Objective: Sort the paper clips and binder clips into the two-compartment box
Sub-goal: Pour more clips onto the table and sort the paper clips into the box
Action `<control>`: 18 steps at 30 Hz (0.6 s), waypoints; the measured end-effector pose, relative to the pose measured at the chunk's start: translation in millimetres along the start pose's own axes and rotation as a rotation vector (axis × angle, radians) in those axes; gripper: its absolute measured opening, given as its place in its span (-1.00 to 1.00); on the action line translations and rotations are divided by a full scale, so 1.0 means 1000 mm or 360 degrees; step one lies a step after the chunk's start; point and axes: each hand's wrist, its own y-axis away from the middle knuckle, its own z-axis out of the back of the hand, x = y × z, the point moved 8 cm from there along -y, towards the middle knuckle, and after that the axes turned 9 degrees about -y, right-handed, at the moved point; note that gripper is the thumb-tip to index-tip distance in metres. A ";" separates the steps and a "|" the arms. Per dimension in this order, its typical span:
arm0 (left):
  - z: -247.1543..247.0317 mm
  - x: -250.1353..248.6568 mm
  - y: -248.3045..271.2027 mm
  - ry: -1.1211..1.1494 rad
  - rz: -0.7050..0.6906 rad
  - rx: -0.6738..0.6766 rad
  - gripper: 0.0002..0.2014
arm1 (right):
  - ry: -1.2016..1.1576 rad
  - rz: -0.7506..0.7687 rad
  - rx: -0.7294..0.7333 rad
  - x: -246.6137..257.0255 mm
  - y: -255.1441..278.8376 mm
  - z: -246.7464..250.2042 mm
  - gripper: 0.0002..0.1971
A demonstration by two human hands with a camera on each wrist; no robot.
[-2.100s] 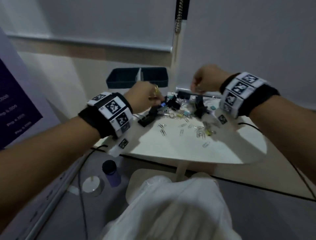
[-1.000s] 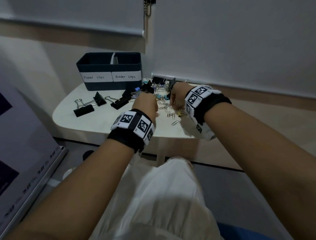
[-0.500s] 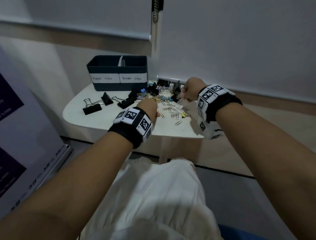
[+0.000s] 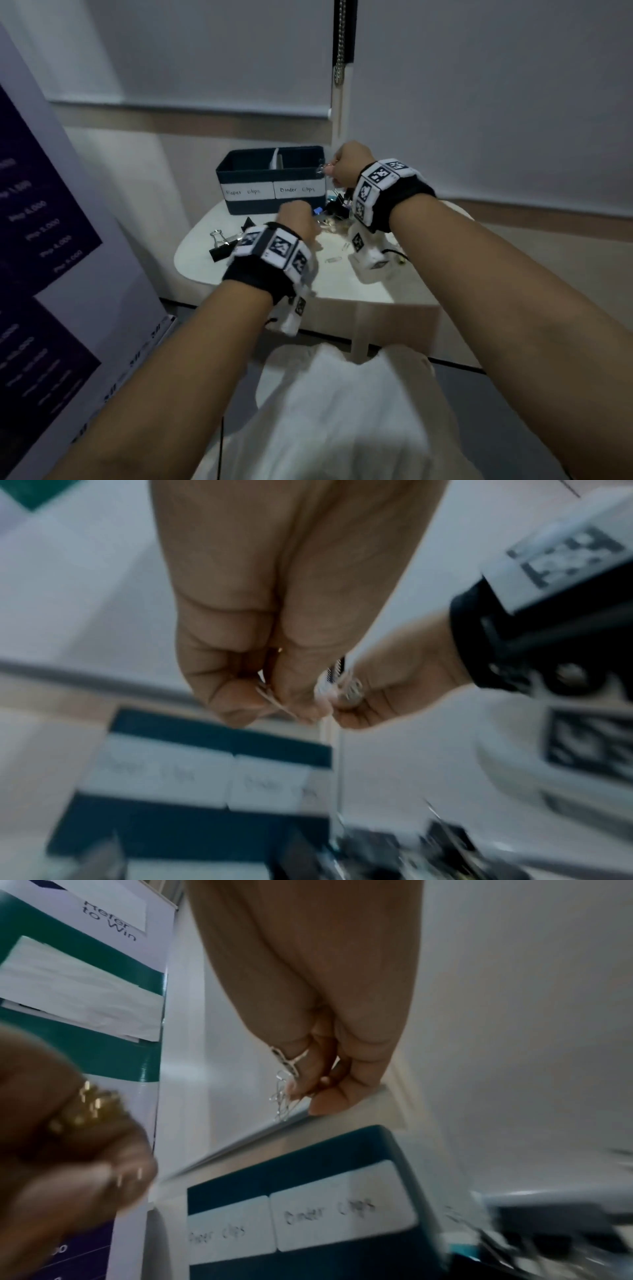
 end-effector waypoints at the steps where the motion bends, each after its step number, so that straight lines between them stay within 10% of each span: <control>1: 0.015 0.019 -0.007 0.0066 0.0088 -0.0030 -0.73 | -0.0023 0.0038 -0.0001 0.013 -0.006 -0.006 -0.69; 8: 0.106 0.113 -0.073 0.0171 0.0458 -0.0275 -0.79 | -0.0109 0.0121 0.0124 0.088 -0.056 -0.058 -0.70; 18: 0.088 0.136 -0.124 0.0041 0.0489 -0.0220 -0.67 | 0.0077 0.0121 0.0234 0.089 -0.079 -0.082 -0.70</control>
